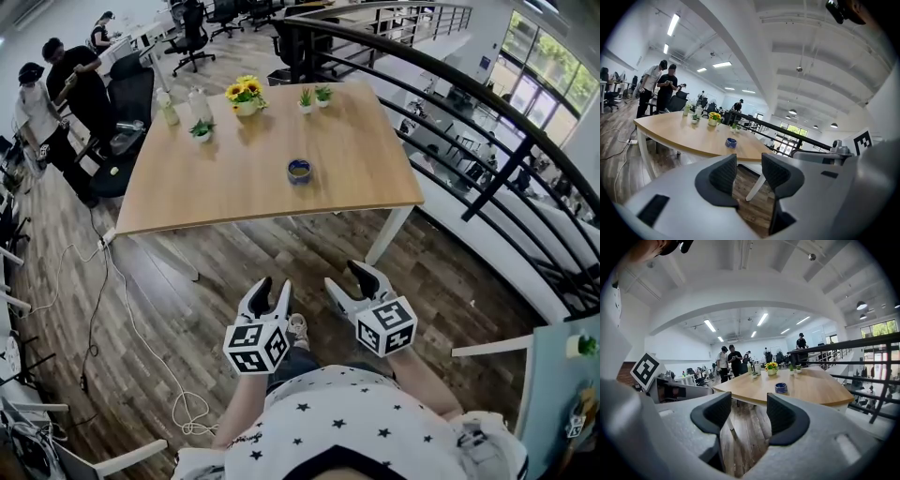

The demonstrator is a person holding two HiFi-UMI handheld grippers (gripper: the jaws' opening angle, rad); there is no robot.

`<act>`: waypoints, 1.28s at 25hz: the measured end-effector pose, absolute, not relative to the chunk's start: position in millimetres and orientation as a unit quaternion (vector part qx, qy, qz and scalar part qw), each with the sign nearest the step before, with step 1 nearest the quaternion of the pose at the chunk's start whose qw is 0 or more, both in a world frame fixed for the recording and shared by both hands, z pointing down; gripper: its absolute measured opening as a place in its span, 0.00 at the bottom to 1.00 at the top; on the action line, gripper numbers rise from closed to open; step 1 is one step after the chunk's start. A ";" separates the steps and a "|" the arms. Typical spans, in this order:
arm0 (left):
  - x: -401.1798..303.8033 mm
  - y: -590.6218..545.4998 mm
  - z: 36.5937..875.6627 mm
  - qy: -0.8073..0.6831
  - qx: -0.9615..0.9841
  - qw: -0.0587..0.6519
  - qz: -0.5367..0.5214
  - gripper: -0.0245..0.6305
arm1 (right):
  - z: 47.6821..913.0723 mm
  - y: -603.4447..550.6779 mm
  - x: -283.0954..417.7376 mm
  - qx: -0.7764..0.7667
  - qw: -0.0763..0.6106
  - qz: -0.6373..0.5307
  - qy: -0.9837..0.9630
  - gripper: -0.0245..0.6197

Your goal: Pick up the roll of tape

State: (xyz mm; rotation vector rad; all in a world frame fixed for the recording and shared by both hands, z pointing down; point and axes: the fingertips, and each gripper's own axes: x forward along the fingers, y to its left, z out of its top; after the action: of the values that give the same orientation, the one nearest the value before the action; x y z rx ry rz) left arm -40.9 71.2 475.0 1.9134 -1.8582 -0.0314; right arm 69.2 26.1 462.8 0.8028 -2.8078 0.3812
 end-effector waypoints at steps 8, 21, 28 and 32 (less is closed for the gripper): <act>-81.6 5.7 471.4 -0.675 0.698 0.239 -0.005 0.26 | 456.2 -39.3 32.5 0.282 0.094 0.132 -0.946 0.38; -145.6 -88.0 474.6 -0.665 0.706 0.243 0.005 0.26 | 452.7 -131.0 -32.8 0.294 0.086 0.134 -0.942 0.38; -168.7 -122.1 475.1 -0.660 0.709 0.249 0.007 0.26 | 454.3 -161.9 -58.7 0.299 0.090 0.135 -0.940 0.38; -177.1 -139.5 478.5 -0.654 0.713 0.252 0.012 0.26 | 455.6 -178.8 -69.6 0.302 0.091 0.136 -0.939 0.38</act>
State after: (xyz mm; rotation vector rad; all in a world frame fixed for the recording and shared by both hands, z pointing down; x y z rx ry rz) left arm -177.1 -139.5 478.5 1.9401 -1.7784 0.0314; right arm -69.6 -178.8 455.6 0.8987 -2.7914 0.4031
